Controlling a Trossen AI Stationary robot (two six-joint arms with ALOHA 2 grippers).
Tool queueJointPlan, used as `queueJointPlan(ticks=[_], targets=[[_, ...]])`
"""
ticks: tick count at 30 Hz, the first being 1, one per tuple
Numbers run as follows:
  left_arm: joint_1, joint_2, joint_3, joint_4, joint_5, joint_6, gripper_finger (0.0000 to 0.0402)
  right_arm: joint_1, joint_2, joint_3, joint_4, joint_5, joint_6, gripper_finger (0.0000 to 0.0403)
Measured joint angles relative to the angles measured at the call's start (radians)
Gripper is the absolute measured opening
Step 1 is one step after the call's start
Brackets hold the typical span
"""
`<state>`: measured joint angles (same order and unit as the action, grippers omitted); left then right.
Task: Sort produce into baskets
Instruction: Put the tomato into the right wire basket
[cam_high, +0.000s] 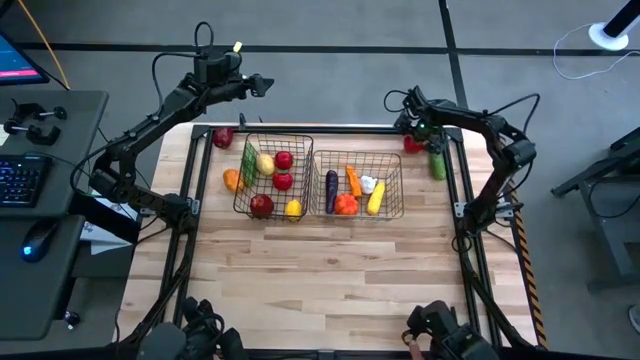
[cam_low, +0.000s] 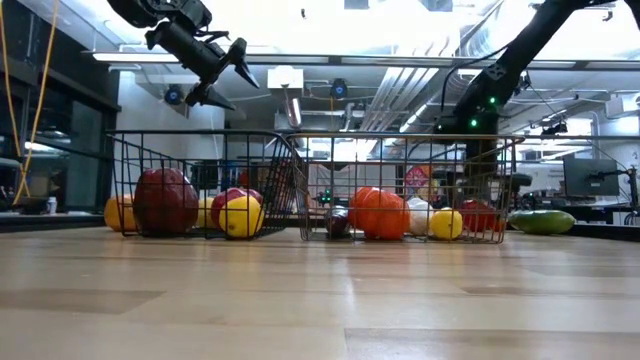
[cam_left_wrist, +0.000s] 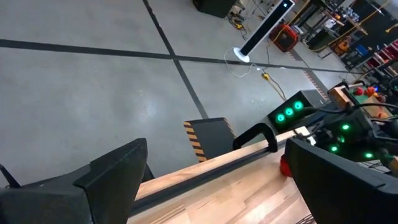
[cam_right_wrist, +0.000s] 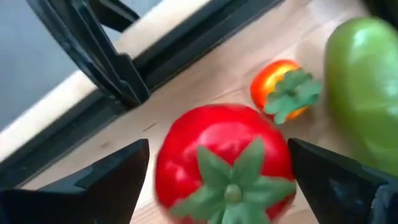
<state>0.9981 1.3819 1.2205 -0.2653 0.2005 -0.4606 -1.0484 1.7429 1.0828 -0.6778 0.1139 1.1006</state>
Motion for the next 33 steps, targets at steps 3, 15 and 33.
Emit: queueJointPlan(ticks=[3,15,33], targets=[[-0.004,0.0,0.0,0.0,0.0,0.0,0.0369,0.005,0.027,0.0,0.003,-0.002,0.018,0.0371],[-0.006,0.0,0.0,-0.001,0.0,0.0,0.0369,0.009,0.019,0.003,-0.009,0.028,-0.042,0.0295],[-0.006,0.0,0.0,-0.002,0.0,0.001,0.0369,0.361,-0.428,0.005,0.053,-0.407,-0.454,0.0282]])
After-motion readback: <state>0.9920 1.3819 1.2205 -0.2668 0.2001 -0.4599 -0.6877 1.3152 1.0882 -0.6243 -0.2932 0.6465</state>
